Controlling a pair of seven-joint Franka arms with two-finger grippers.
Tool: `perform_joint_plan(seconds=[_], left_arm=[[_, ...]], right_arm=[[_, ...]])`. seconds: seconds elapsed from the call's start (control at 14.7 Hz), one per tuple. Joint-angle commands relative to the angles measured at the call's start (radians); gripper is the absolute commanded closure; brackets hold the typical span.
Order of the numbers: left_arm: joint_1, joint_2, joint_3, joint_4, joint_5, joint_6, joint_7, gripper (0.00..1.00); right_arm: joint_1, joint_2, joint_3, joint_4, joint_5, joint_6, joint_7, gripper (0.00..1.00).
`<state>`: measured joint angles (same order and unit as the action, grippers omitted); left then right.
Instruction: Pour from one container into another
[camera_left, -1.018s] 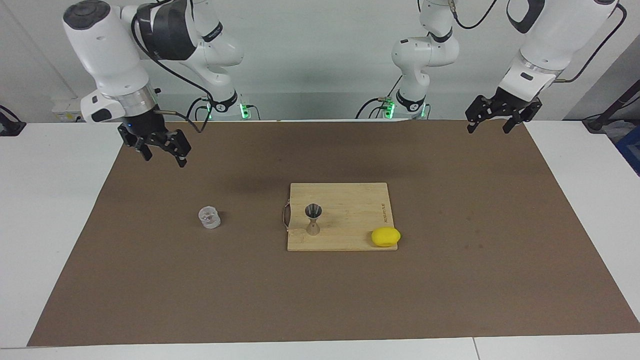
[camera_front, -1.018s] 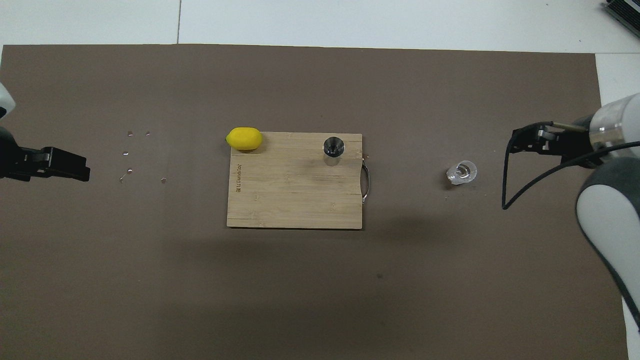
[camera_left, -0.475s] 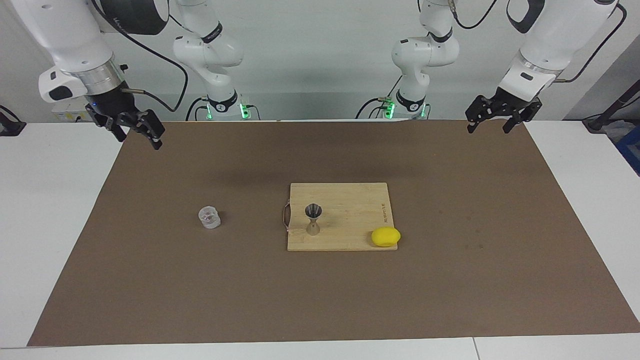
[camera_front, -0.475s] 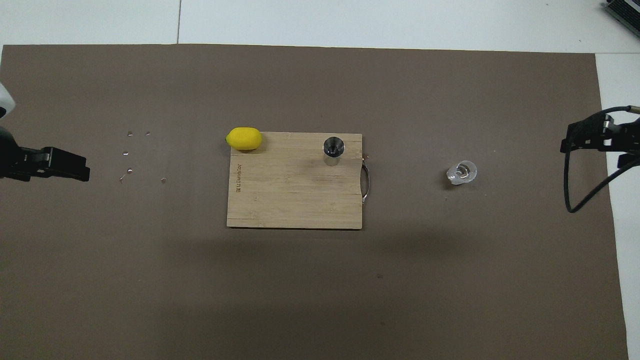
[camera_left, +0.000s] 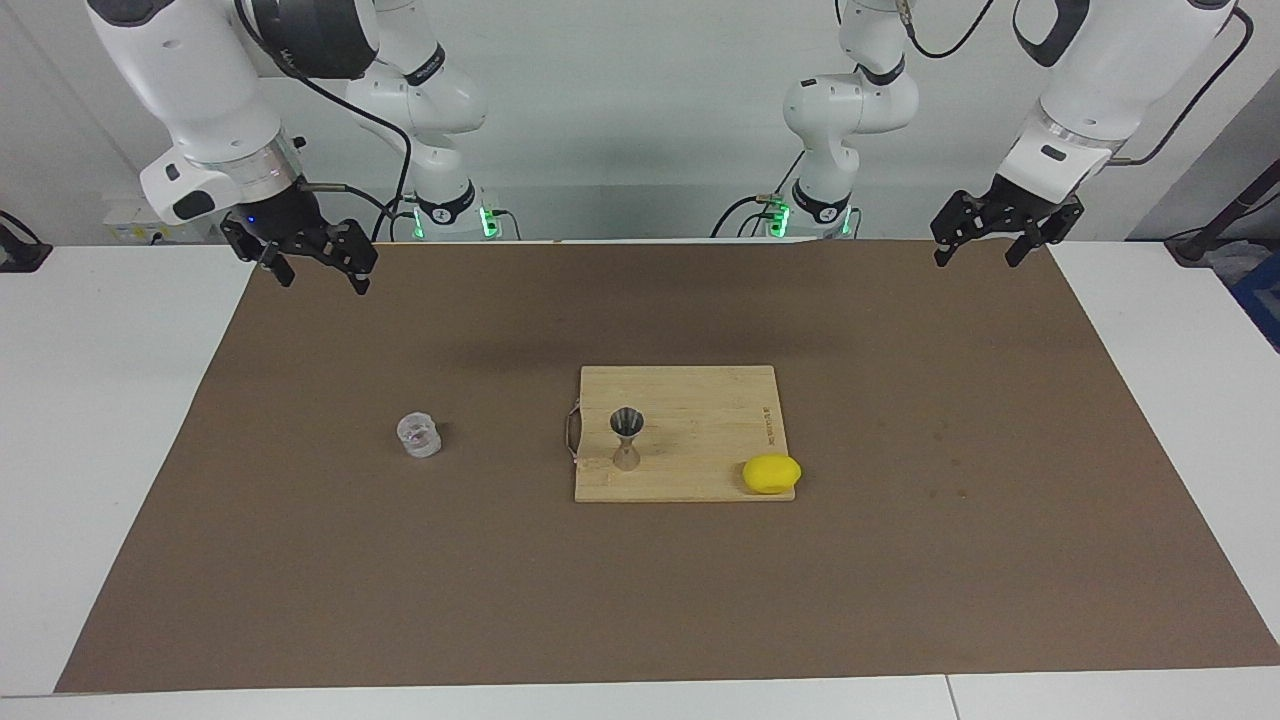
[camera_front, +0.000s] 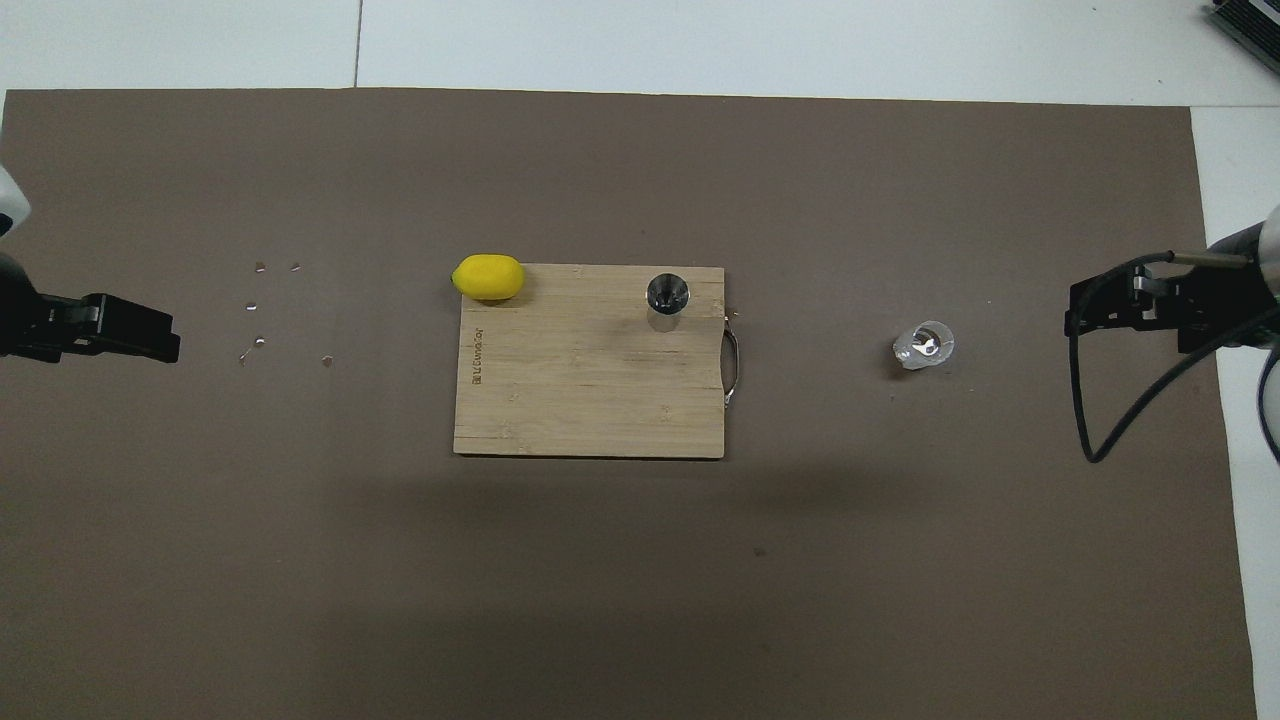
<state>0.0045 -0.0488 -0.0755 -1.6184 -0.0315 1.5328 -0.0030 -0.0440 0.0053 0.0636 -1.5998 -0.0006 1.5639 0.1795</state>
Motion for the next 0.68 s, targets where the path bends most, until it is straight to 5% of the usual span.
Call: perform_joint_plan(seconds=[0.0, 0.61], left_arm=[[-0.006, -0.029, 0.005, -0.034, 0.012, 0.004, -0.011, 0.00], [-0.006, -0.029, 0.005, -0.034, 0.012, 0.004, -0.011, 0.00]], right_arm=[[-0.004, -0.030, 0.002, -0.032, -0.004, -0.005, -0.031, 0.00], [0.001, -0.044, 0.002, -0.058, -0.016, 0.016, -0.028, 0.00]])
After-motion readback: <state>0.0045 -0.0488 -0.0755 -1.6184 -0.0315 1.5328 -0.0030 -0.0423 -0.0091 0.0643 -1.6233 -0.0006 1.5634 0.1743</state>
